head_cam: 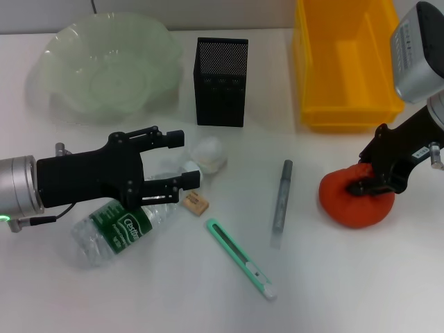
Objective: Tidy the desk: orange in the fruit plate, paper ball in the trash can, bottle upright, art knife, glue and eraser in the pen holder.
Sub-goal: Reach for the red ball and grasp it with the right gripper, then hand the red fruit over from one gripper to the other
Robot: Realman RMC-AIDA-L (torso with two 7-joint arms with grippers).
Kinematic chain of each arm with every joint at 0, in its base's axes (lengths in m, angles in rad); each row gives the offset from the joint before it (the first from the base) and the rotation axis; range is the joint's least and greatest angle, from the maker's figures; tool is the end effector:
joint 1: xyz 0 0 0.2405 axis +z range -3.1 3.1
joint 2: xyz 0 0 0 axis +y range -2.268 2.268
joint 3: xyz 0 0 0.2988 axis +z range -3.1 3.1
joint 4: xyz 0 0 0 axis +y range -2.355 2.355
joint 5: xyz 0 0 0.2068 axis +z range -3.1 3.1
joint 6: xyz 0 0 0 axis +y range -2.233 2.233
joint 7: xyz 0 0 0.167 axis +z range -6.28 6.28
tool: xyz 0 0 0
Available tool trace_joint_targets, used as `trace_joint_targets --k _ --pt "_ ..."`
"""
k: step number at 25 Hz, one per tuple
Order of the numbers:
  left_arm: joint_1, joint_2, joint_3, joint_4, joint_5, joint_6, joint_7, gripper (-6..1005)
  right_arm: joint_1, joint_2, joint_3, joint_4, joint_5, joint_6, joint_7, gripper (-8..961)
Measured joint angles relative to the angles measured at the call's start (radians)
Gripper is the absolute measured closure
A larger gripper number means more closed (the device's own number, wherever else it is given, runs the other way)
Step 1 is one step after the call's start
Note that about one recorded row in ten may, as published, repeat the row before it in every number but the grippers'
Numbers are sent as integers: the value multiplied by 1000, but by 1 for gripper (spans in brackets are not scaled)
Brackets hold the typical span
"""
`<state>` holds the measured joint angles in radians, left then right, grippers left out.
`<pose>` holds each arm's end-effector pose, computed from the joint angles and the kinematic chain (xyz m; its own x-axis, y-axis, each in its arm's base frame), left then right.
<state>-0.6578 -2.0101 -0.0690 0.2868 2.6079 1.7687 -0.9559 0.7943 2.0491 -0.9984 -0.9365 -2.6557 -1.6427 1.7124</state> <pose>-0.2807 0.3294 -0.0470 0.7457 0.2087 0.6327 0.3213 -0.9446 -0.0670 0.2508 0.3989 -0.0293 0.9164 -0.2057 0.3434 -0.1833 -0.9783 -0.0970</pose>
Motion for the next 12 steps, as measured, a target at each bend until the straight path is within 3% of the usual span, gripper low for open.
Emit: trace_joint_targets --k 5,12 --pt "0 0 0 0 -9 0 0 276 -27 2 26 -61 46 -39 -28 719" --pt "1 -8 1 -2 -61 7 0 282 -96 -8 203 -153 305 -110 -120 777"
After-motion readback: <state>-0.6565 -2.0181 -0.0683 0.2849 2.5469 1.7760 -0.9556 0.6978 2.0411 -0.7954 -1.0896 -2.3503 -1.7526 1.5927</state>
